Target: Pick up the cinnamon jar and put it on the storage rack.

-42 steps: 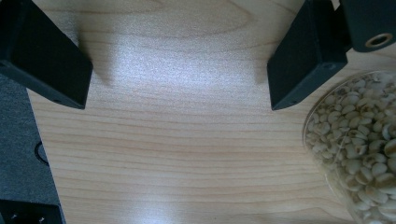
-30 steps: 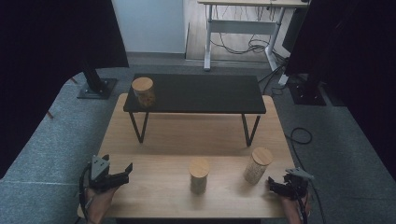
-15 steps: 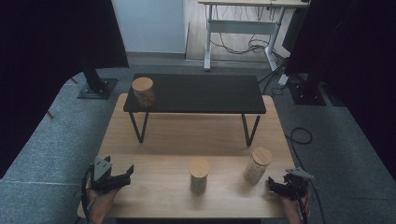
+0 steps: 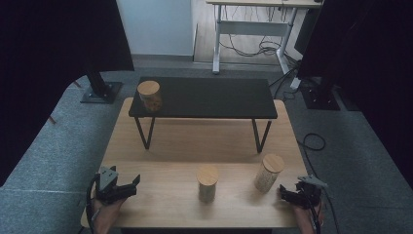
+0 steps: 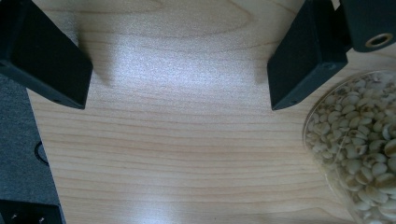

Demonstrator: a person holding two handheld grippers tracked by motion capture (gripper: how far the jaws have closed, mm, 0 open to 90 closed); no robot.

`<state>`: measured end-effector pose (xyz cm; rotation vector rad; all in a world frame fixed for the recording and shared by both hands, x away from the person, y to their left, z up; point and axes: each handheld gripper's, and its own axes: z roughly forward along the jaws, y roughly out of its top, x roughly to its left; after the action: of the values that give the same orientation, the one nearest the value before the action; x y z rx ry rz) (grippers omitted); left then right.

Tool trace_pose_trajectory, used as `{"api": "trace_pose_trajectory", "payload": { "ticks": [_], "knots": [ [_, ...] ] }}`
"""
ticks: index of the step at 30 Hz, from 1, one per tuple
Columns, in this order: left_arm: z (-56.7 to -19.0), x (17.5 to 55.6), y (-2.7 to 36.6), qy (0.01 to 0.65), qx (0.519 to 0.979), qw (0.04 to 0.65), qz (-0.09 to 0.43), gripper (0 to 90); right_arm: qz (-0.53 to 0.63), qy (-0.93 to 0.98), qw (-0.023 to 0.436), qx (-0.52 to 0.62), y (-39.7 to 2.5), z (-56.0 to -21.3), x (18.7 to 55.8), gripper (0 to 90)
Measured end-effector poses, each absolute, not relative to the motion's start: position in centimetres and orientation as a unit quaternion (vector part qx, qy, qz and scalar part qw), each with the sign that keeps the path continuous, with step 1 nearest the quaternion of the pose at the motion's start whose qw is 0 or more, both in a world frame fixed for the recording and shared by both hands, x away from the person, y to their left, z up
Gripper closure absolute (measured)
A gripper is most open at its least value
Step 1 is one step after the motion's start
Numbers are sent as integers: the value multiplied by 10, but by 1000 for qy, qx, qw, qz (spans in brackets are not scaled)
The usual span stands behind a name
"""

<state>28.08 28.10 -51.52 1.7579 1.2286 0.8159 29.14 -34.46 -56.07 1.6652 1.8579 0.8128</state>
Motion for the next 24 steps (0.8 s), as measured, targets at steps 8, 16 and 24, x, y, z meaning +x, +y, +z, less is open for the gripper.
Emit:
{"api": "trace_pose_trajectory", "payload": {
  "ticks": [8,16,24],
  "knots": [
    [-520,282,281,492,701,407,318,28,299,684,256,614,-345,-561,291,63],
    [-526,283,280,496,707,397,310,28,300,685,256,613,-345,-561,291,63],
    [-530,284,281,500,710,389,307,30,300,685,256,613,-345,-561,291,62]
  ]
}}
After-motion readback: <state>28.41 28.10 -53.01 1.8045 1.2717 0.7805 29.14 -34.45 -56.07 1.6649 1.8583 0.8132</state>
